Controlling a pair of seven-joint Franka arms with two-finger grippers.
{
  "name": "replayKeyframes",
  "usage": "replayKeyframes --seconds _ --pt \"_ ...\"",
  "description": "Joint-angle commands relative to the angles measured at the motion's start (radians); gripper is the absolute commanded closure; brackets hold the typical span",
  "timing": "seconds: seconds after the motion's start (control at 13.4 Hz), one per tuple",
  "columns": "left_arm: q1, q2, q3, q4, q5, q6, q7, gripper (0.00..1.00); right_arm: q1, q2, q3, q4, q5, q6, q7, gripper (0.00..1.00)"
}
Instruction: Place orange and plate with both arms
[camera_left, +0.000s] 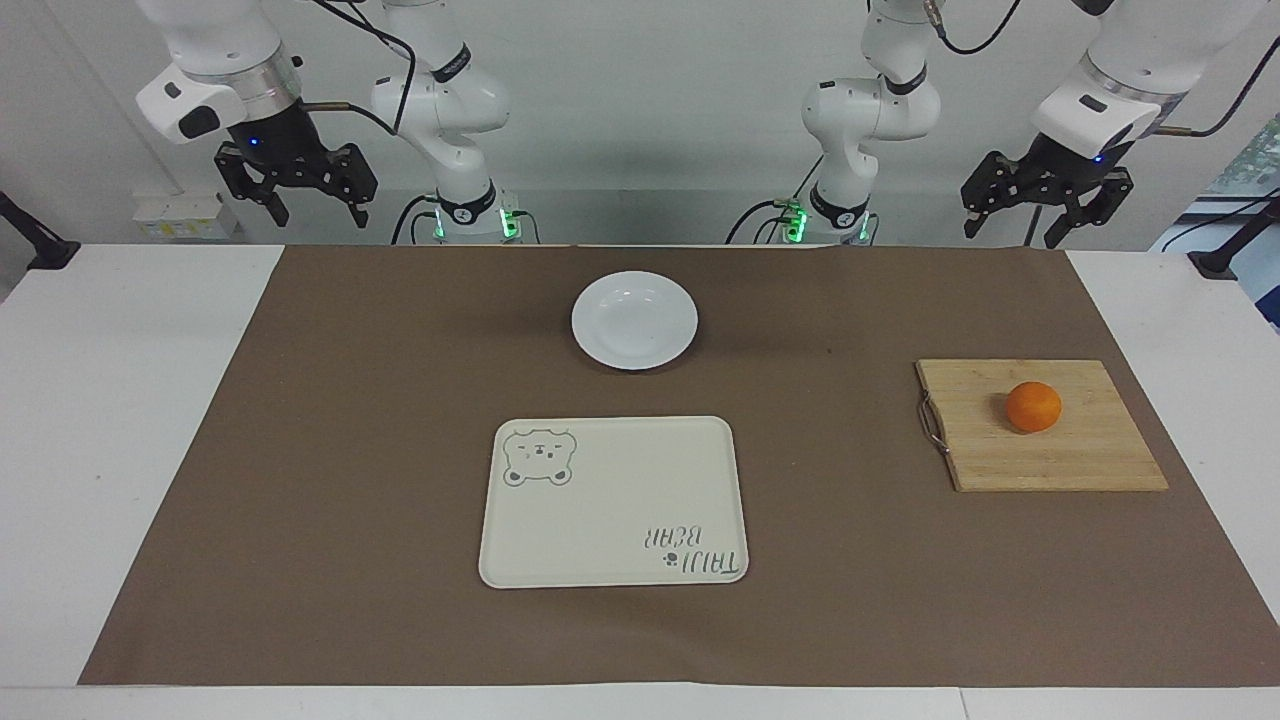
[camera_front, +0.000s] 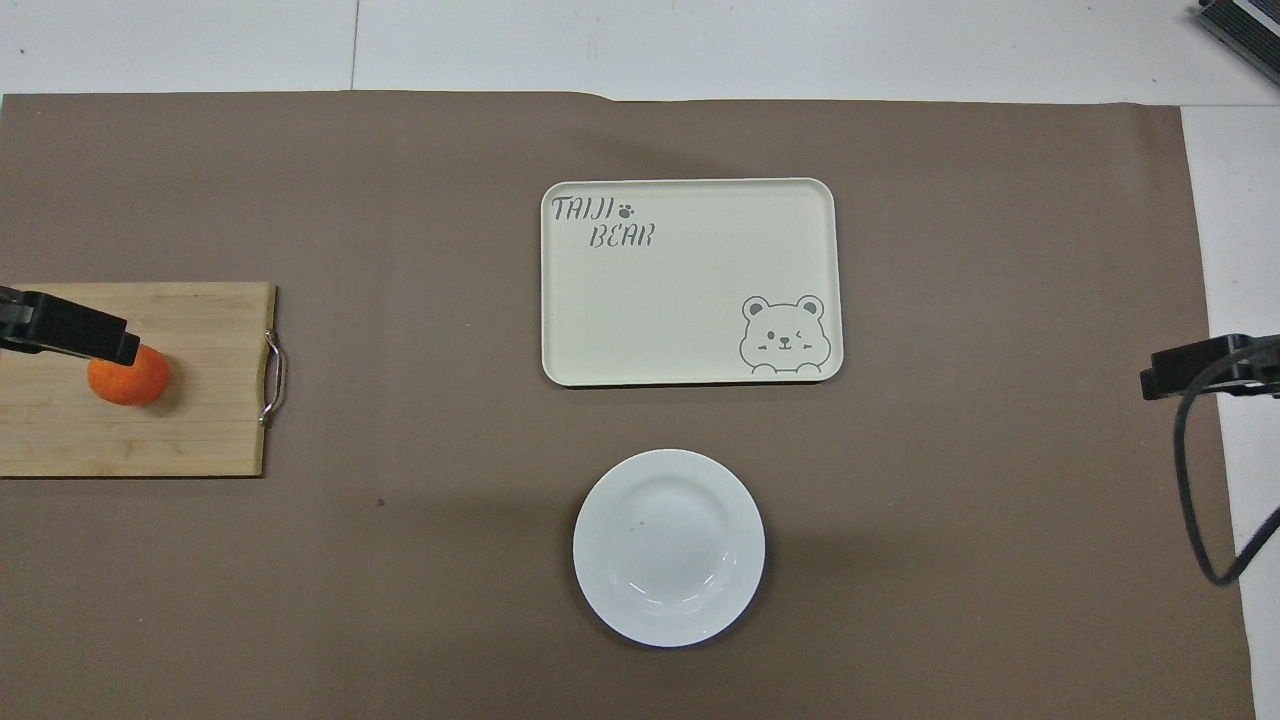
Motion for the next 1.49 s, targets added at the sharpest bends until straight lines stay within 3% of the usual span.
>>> replayKeyframes --seconds 0.0,0.45,0.82,1.42 --pt "0.006 -0.031 0.002 -0.046 -0.003 0.045 0.018 0.00 -0.010 -0.017 0.003 -0.015 -0.003 0.000 -0.023 0.00" --pt "0.126 -0.013 0.003 -0.218 -0.001 0.287 0.160 0.00 -0.010 -0.017 0.003 -0.015 -0.003 0.000 -0.023 0.00" --pt "0.225 -0.002 0.003 -0.429 -0.001 0.546 0.280 0.00 -0.010 -0.017 0.003 -0.014 -0.003 0.000 -0.023 0.00" --pt "0.312 0.213 0.008 -0.506 0.004 0.787 0.293 0.00 -0.010 -0.017 0.003 -0.014 -0.003 0.000 -0.023 0.00"
